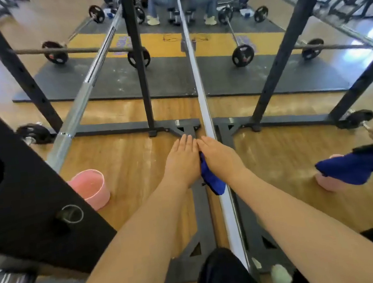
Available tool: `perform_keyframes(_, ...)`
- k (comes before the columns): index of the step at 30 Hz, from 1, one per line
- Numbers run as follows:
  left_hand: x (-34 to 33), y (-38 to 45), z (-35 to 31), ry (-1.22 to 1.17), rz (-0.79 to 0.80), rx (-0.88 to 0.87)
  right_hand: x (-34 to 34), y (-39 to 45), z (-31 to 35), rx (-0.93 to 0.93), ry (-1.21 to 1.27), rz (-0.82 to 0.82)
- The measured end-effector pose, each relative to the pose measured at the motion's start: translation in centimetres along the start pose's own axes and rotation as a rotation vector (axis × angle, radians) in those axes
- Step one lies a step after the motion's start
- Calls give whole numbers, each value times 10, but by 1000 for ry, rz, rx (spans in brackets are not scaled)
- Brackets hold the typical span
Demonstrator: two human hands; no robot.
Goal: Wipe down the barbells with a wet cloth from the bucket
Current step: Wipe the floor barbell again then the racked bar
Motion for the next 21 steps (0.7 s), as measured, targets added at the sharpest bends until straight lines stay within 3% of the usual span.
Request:
perform_keyframes(5, 4, 62, 52, 29, -7, 129, -5, 94, -11, 139, 52, 5)
perform_keyframes(9, 13, 90, 106, -22, 2, 354, -10, 175, 5, 311, 194, -12)
perform_keyframes(14, 41, 63, 168, -69, -44, 603, 2, 227, 67, 524, 445, 4)
perform_keyframes(21, 58, 9, 229, -59, -93, 907, 41, 246, 163, 751, 600, -26)
Point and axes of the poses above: each hand's wrist, its own y-axis towards the middle knuckle, its own x-axis out of the back of the hand, z = x × y, the point moved 3 cm from there along y, towards the middle knuckle, and after that the axes turned 7 degrees about y, right-handed, at the moved point
